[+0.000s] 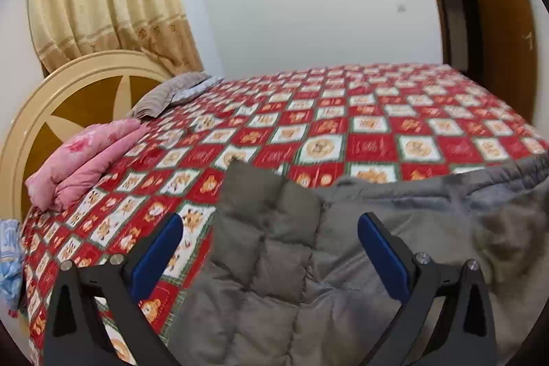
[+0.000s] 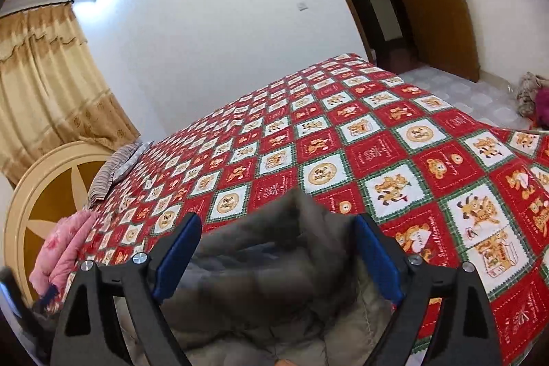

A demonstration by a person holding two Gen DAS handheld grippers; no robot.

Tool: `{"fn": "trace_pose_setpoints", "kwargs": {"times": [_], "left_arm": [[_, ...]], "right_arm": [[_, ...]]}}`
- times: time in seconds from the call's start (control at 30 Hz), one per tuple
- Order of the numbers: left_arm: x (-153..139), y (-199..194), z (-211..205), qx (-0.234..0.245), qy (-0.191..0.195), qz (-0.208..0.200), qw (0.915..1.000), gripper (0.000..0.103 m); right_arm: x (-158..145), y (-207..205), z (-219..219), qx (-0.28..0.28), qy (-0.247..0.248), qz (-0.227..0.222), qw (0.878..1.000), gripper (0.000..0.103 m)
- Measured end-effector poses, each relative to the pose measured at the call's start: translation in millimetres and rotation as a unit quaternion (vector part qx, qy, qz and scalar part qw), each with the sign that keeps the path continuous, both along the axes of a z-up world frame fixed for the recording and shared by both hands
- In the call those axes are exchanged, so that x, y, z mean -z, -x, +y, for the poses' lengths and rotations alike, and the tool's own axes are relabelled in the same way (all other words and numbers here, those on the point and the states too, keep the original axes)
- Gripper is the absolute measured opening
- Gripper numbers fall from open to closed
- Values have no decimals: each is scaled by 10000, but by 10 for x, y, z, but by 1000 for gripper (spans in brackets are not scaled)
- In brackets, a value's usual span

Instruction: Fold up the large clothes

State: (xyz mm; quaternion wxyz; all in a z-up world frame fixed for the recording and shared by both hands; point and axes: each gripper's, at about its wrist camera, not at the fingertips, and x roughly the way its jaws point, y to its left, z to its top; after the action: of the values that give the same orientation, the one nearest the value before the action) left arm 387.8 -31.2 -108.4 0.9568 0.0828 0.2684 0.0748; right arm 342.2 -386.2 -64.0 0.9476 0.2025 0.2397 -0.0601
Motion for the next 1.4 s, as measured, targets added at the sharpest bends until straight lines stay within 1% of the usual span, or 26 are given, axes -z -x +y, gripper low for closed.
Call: {"fn": "trace_pose_setpoints", "kwargs": {"times": [0.03, 0.07, 0.1, 0.13, 0.2, 0.27, 0.33, 0.37, 0.4, 0.43, 0.47, 0.53, 0.63, 0.67, 0.77, 0.87, 1.03, 1.2, 1.4], "left_arm": [[23, -29, -6, -22, 38, 56, 10000, 103], [37, -61, -7, -82, 33, 82, 9999, 103], [37, -84, -13, -140, 14, 79, 9999, 103], [27, -108, -10, -158, 31, 84, 9998, 103], [9, -78, -14, -255, 38, 157, 9995, 103], [-62, 70, -5, -265, 105, -2, 9996, 103], [-96, 243, -60, -208, 10, -202, 9996, 103], [-101, 308, -115, -100, -90, -304, 9994, 103], [-90, 335, -199, 5, -281, -367, 9989, 103], [-59, 308, -283, 89, -483, -348, 9982, 103], [-37, 265, -322, 107, -569, -311, 9978, 103], [40, 97, -373, 115, -582, -138, 9981, 103], [118, -157, -367, 77, -415, 170, 9990, 103], [142, -183, -377, 58, -399, 197, 9990, 103], [238, -354, -386, 14, -322, 398, 9987, 103], [331, -449, -394, -1, -247, 538, 9982, 103], [451, -485, -454, 4, -310, 588, 9978, 103], [514, -528, -500, 46, -383, 610, 9974, 103], [571, -580, -517, 63, -380, 670, 9970, 103]], "right_arm": [[-54, 54, 47, 106, 296, -38, 9995, 90], [-89, 96, 85, 190, 481, -67, 9986, 90], [-126, 152, 143, 241, 641, -79, 9976, 90], [-140, 201, 217, 155, 676, -85, 9976, 90], [-97, 275, 417, -229, 664, 25, 9975, 90], [36, 380, 793, -694, 783, 285, 9941, 90], [170, 480, 1170, -1207, 1020, 442, 9864, 90], [236, 502, 1318, -1343, 1190, 509, 9824, 90], [314, 492, 1450, -1412, 1406, 597, 9781, 90], [384, 442, 1541, -1432, 1559, 675, 9750, 90], [466, 348, 1585, -1349, 1652, 753, 9741, 90], [595, 166, 1561, -1159, 1735, 964, 9732, 90], [708, -43, 1418, -962, 1612, 1194, 9749, 90], [741, -110, 1353, -884, 1556, 1267, 9757, 90], [811, -184, 1239, -730, 1402, 1348, 9782, 90], [870, -227, 1224, -666, 1395, 1367, 9785, 90], [953, -291, 1231, -617, 1360, 1343, 9796, 91], [1013, -314, 1208, -593, 1325, 1376, 9798, 92], [1057, -356, 1197, -608, 1278, 1471, 9789, 94]]}}
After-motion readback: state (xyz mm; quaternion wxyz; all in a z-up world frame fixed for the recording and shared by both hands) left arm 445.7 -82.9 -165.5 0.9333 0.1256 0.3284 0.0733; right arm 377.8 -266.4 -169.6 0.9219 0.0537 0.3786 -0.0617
